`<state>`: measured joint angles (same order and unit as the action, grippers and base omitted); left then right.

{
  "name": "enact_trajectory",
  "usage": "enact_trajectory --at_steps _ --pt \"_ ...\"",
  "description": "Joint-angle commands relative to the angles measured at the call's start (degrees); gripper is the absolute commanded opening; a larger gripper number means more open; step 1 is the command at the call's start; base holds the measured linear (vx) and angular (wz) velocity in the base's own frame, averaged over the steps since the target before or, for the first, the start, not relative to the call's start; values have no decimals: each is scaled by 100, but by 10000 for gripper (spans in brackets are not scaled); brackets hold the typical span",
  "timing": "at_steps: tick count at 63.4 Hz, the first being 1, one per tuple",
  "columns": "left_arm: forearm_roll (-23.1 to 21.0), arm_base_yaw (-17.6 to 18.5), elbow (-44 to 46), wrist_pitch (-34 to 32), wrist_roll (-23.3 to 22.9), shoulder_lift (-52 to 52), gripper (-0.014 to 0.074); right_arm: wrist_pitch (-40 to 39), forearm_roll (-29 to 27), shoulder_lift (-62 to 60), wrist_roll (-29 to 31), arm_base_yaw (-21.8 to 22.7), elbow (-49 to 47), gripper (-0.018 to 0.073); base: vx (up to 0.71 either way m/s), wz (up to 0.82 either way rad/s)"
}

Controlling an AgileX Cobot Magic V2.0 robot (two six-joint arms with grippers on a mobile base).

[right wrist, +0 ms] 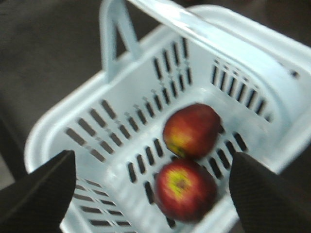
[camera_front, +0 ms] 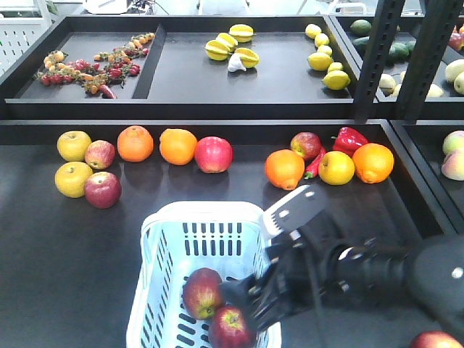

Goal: Pick three apples into basket with both arms
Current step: 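Move the right gripper back down onto the third red apple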

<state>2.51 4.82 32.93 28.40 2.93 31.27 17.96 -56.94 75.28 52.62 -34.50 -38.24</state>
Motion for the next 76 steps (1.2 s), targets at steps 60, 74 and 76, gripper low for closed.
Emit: enact_trajectory --at_steps 60,74,76 --pt "-6 -16 138 -378 -20 30 593 2814 6882 -162 -5502 3518 -109 595 0 0" --pt "-6 -16 138 -378 -20 30 593 2491 6859 91 -5358 3518 218 595 0 0" --pt "-6 -16 138 -378 -20 30 593 2490 6832 179 -5358 3518 224 595 0 0"
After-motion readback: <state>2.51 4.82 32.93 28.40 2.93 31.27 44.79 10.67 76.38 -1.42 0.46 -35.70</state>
